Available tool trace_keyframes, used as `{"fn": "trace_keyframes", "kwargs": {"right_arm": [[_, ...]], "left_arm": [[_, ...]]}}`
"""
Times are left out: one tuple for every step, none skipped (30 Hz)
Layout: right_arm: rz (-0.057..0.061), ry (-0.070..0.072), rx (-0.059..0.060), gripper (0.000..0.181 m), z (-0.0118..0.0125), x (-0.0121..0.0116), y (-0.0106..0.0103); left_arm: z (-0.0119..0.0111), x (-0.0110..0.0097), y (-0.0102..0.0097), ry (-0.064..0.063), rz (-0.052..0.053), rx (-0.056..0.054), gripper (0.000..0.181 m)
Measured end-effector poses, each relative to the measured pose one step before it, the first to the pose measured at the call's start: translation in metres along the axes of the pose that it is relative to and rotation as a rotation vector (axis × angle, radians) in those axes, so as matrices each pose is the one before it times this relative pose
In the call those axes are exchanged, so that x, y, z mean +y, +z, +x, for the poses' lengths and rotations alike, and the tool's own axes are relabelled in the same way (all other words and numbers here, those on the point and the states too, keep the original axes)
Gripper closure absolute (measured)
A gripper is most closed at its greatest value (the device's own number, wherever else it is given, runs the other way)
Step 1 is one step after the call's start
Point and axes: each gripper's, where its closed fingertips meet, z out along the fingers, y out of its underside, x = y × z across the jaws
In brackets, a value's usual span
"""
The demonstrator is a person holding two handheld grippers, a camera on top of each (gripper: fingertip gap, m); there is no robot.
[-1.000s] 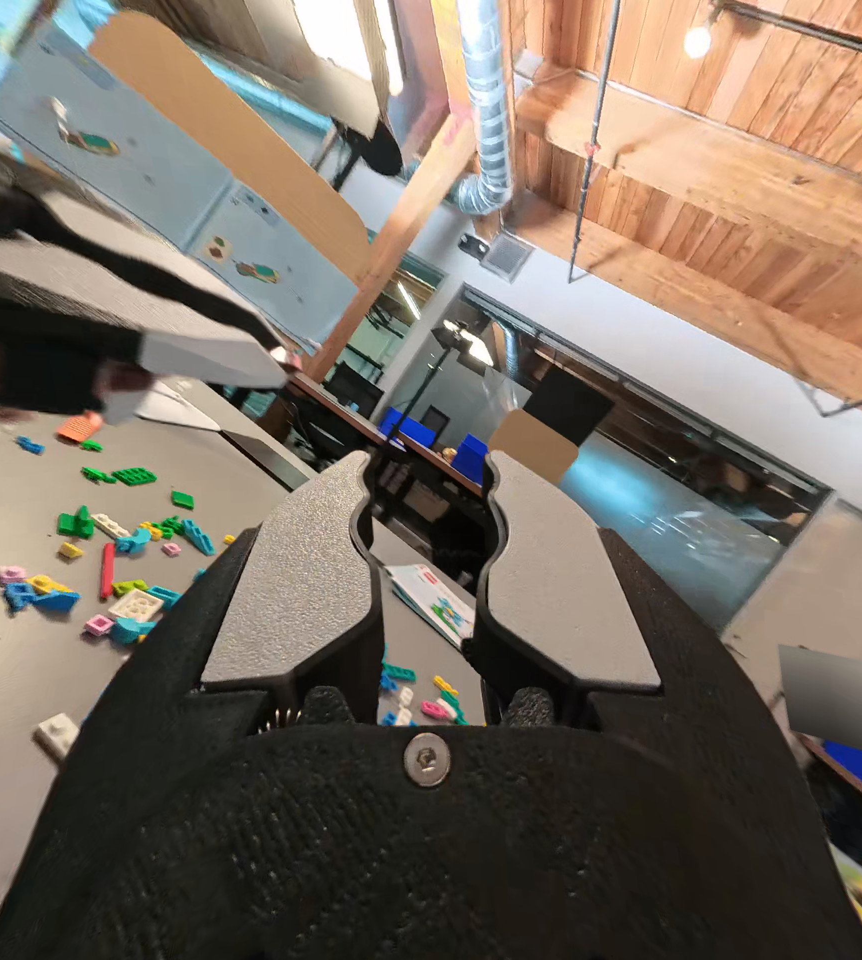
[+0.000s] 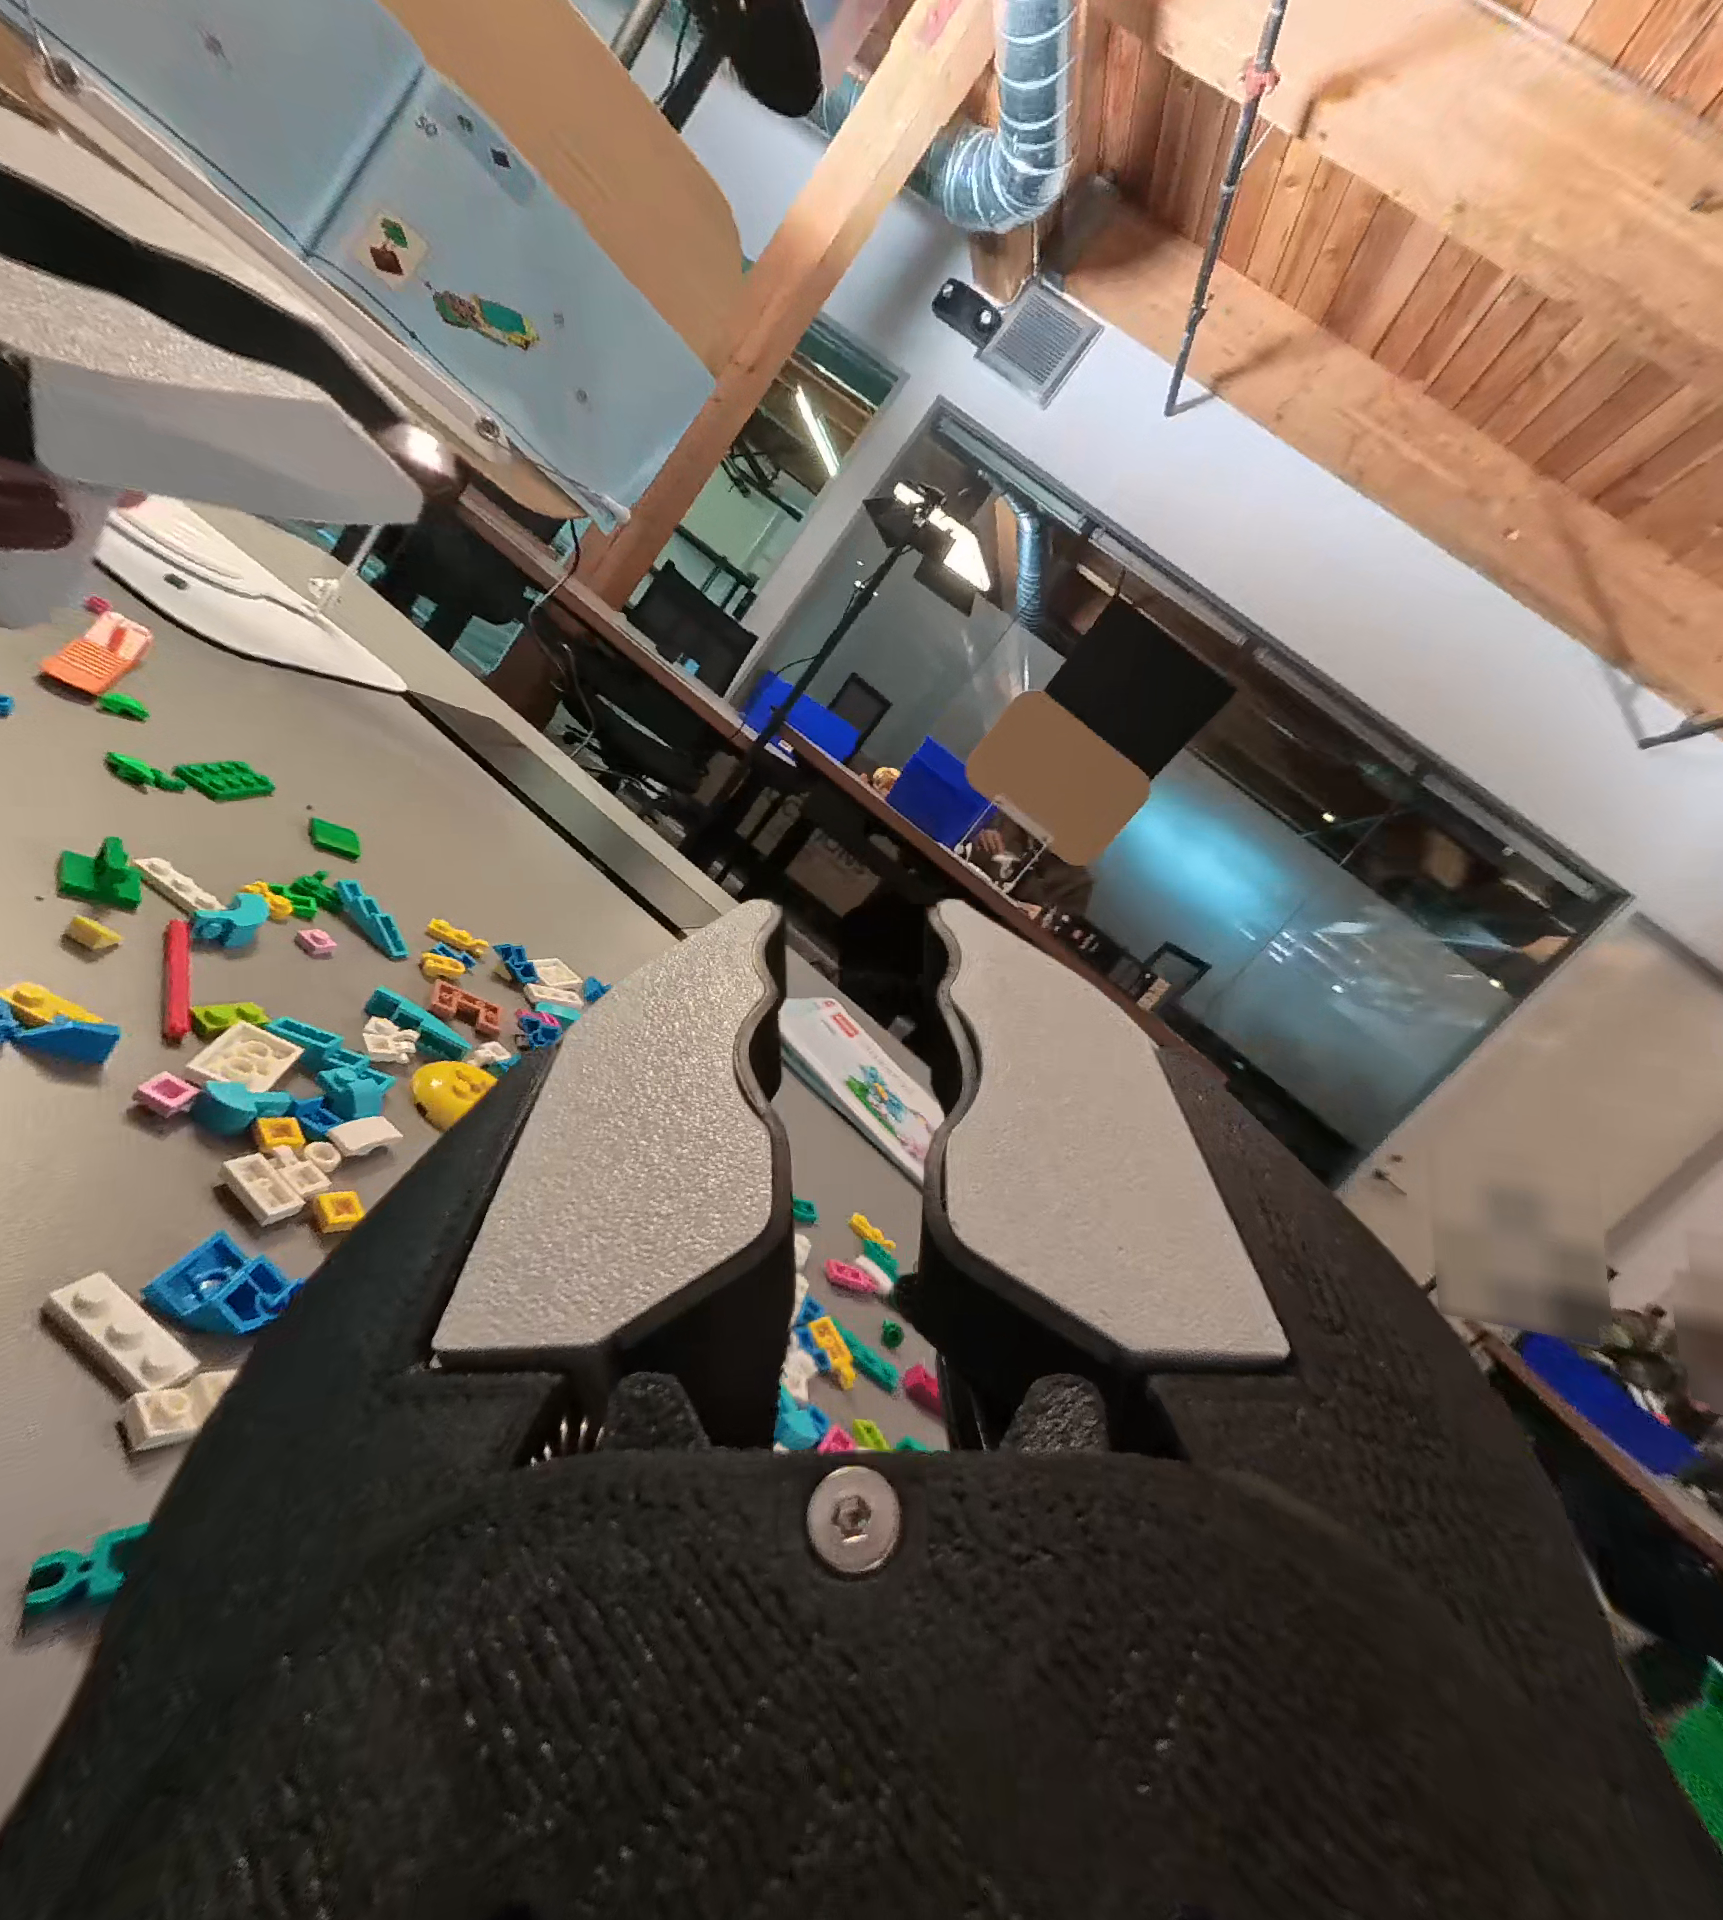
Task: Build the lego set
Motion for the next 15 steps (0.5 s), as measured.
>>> {"fn": "trace_keyframes", "kwargs": {"right_arm": [[-0.0013,-0.0012,-0.0006,0.158,-0.00060,0.00070,0.00124],[-0.0041,0.0037,-0.0003,0.157,-0.00031,0.00110,0.00089],[0.0045,0.0048,0.0044,0.157,0.00121,0.00008,-0.00009],[0.0117,0.0109,0.0028,0.156,0.00143,-0.00113,-0.00072],[0.0162,0.0106,0.0036,0.156,0.00118,-0.00221,-0.00078],[0.0089,0.0012,0.0007,0.156,-0.00001,-0.00162,-0.00050],[0.0114,-0.0058,-0.0008,0.154,-0.00070,-0.00210,-0.00071],[0.0195,-0.0053,0.0010,0.154,-0.00044,-0.00355,-0.00144],[0.0146,-0.0022,0.0036,0.154,-0.00019,-0.00345,-0.00151],[0.0109,-0.0004,-0.0024,0.153,-0.00127,-0.00289,-0.00121],[0.0141,-0.0006,-0.0175,0.153,-0.00345,-0.00302,-0.00083],[0.0161,-0.0050,-0.0370,0.152,-0.00573,-0.00258,-0.00121],[0.0126,-0.0131,-0.0422,0.152,-0.00556,-0.00136,-0.00161],[0.0042,-0.0137,-0.0297,0.152,-0.00237,0.00052,-0.00228],[0.0029,-0.0061,-0.0226,0.152,-0.00012,0.00127,-0.00301]], "left_arm": [[0.00100,0.00019,-0.00061,-0.0026,-0.0010,0.0044,0.165],[0.00048,-0.00179,0.00022,-0.0002,0.0038,0.0028,0.165],[-0.00156,-0.00031,0.00052,0.0119,-0.0029,-0.0099,0.165],[-0.00221,0.00205,0.00044,-0.0005,-0.0107,-0.0147,0.165],[-0.00112,0.00150,0.00051,-0.0152,-0.0053,-0.0055,0.165],[0.00051,0.00096,0.00076,-0.0110,-0.0087,0.0035,0.165],[0.00024,0.00063,0.00033,0.0124,-0.0031,-0.0034,0.165],[0.00072,-0.00024,0.00013,0.0116,0.0022,0.0002,0.165],[0.00278,-0.00229,-0.00025,-0.0004,0.0077,0.0144,0.165],[0.00342,-0.00252,-0.00060,0.0051,0.0080,0.0147,0.165],[0.00247,-0.00122,-0.00060,0.0200,0.0025,0.0043,0.165],[0.00287,-0.00087,-0.00042,0.0218,0.0027,0.0092,0.165],[0.00362,-0.00106,-0.00046,0.0114,0.0036,0.0117,0.165],[0.00580,-0.00040,0.00003,0.0131,0.0026,0.0210,0.165],[0.00597,0.00088,0.00022,0.0208,-0.0032,0.0205,0.165]]}}
